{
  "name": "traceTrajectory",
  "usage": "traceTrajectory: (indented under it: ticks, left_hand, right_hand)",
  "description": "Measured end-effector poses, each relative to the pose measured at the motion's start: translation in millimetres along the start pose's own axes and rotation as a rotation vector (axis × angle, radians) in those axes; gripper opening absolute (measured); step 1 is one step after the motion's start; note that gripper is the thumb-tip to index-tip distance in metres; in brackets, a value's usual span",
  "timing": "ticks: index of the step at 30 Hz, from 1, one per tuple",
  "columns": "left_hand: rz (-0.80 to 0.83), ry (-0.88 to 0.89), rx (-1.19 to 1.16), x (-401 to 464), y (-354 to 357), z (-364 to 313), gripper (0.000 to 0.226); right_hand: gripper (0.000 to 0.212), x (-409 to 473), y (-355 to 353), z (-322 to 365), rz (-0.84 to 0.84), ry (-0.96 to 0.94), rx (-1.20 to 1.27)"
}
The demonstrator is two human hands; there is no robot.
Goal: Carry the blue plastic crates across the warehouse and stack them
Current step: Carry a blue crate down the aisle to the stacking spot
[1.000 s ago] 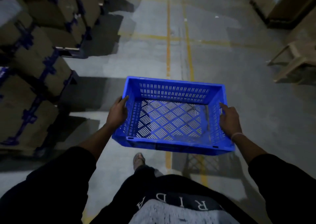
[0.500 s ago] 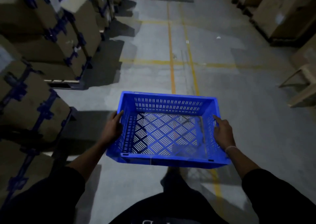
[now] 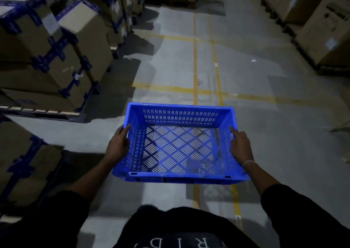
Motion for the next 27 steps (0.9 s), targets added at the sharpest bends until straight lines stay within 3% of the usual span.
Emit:
traceTrajectory:
  ticks: [11,21,27]
  left_hand:
    - [-0.021,-0.024,-0.05,288,14,59,0.068]
    - [0.045,0.017,-0.025,559,-10,121,0.073]
    - [0.059,0.025,-0.009,717,7,143,0.07]
  right_hand:
    - [0.054,292,90,42,0.001,-0.053,-0.032]
    - [0.054,516,165,93,-0.071,0.04,-0.018]
    - [0.055,663,203,89,-0.065,0.057,-0.009]
Point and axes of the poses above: each hand's wrist, its own x-axis towards the middle knuckle, its own y-axis out of the palm, z = x × y, the point moved 4 cm from there along x, towards the middle knuckle, and after that the axes turned 13 degrees about x, right-handed, at the moved point
